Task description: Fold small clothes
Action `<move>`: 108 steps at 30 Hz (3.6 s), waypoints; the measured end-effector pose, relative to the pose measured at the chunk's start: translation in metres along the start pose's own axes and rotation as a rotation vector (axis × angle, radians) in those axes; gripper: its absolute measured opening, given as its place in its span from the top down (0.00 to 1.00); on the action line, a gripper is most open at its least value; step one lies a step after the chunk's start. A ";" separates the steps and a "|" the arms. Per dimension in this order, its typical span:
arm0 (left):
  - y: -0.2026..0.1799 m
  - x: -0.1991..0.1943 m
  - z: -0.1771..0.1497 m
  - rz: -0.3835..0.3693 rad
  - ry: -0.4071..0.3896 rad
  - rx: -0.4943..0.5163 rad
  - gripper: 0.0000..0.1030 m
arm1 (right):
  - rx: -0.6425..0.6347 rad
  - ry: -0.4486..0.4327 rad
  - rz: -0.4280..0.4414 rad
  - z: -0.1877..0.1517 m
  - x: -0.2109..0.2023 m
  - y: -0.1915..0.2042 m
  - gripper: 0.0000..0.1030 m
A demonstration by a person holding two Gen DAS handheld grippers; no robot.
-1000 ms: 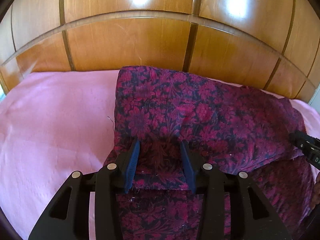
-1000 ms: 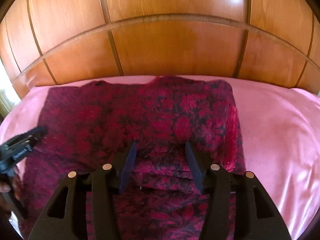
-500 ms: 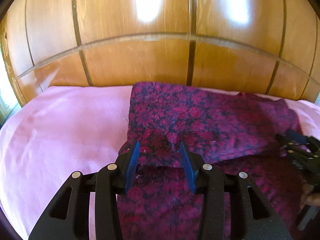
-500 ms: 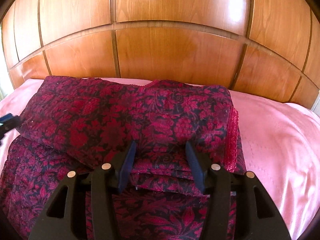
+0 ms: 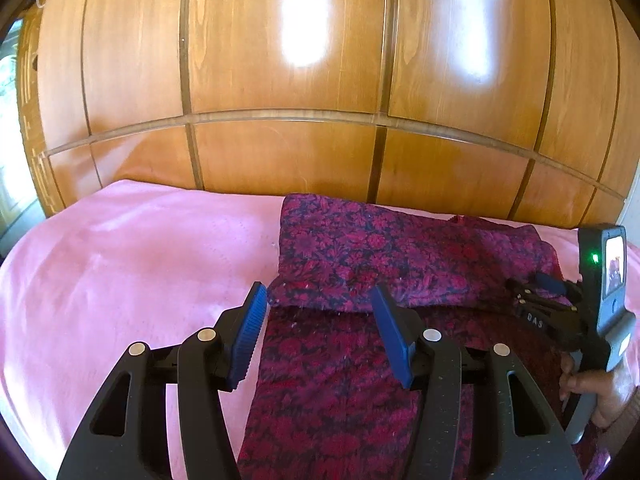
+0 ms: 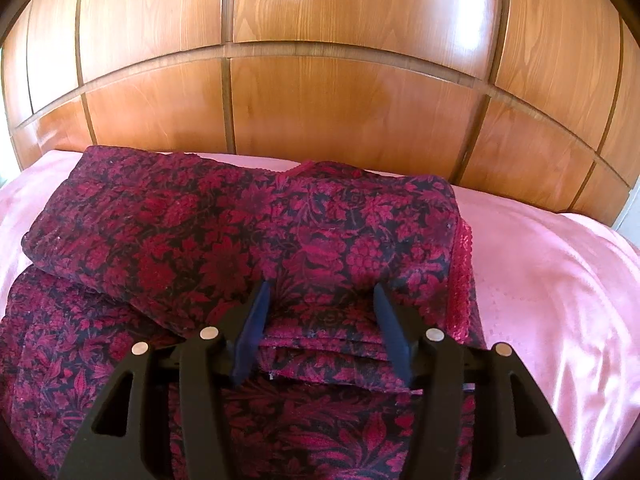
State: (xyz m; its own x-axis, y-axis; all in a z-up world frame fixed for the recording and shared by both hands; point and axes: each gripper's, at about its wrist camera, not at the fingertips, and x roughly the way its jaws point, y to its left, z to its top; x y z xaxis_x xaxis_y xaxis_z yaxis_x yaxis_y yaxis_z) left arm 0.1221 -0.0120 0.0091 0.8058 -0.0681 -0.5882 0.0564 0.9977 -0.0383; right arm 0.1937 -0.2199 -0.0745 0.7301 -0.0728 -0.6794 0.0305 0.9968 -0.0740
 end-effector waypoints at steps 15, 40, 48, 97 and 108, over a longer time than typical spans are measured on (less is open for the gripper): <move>0.017 0.000 -0.042 -0.001 0.112 -0.031 0.48 | 0.142 0.128 0.078 -0.034 -0.048 -0.042 0.20; 0.065 0.098 -0.022 -0.427 0.338 -0.546 0.48 | 0.647 0.128 0.267 -0.004 -0.005 -0.125 0.65; 0.071 0.142 -0.005 -0.416 0.364 -0.687 0.67 | 0.525 0.140 0.211 0.004 -0.006 -0.112 0.88; 0.084 -0.074 -0.157 -0.505 0.472 -0.075 0.89 | 0.360 0.404 0.471 -0.193 -0.177 -0.102 0.67; 0.103 -0.098 -0.110 -0.626 0.296 -0.217 1.00 | 0.396 0.267 0.627 -0.146 -0.199 -0.099 0.82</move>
State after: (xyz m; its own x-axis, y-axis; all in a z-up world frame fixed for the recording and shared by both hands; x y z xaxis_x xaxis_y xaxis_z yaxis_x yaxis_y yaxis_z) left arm -0.0158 0.0980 -0.0266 0.4657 -0.6542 -0.5960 0.3120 0.7516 -0.5812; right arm -0.0543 -0.3087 -0.0383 0.5044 0.5513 -0.6646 -0.0548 0.7885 0.6125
